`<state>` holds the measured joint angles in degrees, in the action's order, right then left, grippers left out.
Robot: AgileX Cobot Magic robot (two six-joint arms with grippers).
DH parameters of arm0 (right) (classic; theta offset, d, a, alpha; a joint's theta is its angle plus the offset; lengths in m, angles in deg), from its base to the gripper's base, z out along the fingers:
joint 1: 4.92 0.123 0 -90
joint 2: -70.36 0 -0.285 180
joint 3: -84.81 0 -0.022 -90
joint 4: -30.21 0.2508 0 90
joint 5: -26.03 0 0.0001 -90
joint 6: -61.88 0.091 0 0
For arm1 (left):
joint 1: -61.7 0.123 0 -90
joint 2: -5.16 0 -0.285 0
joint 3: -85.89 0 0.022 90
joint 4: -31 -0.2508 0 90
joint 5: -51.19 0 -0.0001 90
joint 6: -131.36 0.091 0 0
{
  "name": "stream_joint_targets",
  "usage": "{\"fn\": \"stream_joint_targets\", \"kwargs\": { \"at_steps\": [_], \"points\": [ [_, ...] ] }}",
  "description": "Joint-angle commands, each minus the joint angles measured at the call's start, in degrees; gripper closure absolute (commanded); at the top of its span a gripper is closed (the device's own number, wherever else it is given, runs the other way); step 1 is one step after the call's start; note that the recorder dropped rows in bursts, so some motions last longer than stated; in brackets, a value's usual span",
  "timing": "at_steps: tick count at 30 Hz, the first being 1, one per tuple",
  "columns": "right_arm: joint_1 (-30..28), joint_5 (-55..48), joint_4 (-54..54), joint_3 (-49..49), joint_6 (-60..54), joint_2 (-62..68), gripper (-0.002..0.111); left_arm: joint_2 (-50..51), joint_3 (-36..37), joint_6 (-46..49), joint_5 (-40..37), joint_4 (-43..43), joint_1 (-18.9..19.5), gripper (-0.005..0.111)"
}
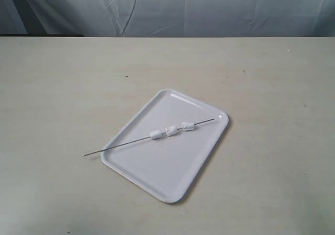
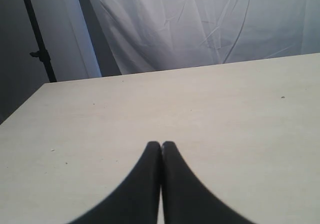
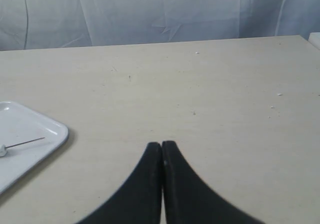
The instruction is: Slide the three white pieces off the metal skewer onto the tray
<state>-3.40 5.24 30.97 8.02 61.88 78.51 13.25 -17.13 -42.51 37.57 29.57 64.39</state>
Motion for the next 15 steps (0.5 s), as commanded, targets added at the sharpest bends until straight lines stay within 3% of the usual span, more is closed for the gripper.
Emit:
{"fn": "stream_joint_targets", "kwargs": {
  "at_steps": [1,11,15],
  "points": [
    [-0.3,0.3,-0.1,-0.4,0.0,-0.4,0.109,-0.2,0.2,0.1,0.3,0.1,0.1,0.107],
    [-0.3,0.3,-0.1,-0.4,0.0,-0.4,0.109,-0.2,0.2,0.1,4.8,-0.1,0.1,0.107],
    [-0.3,0.3,-0.1,-0.4,0.0,-0.4,0.109,-0.2,0.2,0.1,14.8,-1.0,0.1,0.107]
  ]
}}
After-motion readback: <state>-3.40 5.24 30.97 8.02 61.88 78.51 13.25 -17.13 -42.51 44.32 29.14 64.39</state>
